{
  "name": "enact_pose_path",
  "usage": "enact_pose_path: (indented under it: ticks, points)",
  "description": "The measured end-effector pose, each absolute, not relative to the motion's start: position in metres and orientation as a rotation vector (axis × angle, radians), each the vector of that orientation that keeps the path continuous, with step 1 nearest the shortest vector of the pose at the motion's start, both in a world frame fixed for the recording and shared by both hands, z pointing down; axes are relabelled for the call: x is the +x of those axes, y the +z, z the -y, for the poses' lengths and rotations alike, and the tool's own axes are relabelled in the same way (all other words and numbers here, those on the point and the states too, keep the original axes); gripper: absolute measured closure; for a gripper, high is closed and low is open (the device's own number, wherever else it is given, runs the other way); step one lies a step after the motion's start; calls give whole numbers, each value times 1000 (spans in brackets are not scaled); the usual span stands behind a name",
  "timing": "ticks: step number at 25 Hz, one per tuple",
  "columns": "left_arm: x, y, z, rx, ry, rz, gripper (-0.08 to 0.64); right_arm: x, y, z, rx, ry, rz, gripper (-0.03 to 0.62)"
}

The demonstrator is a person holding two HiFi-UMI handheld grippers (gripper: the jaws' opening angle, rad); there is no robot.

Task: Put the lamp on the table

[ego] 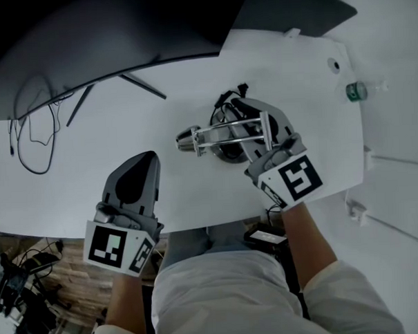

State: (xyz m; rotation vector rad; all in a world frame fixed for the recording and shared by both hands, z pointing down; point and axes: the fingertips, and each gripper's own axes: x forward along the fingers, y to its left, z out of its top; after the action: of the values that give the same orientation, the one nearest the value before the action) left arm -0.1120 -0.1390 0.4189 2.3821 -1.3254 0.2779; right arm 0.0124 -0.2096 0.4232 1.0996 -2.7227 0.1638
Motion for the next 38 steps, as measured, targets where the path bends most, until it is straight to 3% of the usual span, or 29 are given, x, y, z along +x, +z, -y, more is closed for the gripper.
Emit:
enact_pose_path:
  ticks: [15, 19, 22, 38]
  points:
    - [-97, 418, 132, 2389, 283, 1307, 557, 17, 424, 201, 1114, 170, 2764, 530]
    - [-93, 419, 128, 2391, 291, 1299, 557, 24, 424, 203, 1150, 188, 2769, 441]
    - [-92, 420, 126, 2391, 296, 1299, 557, 27, 424, 202, 1139, 196, 2772, 413]
    - [-79, 403, 117, 2443, 306, 1284, 557, 48, 429, 167, 1121, 185, 2721, 402]
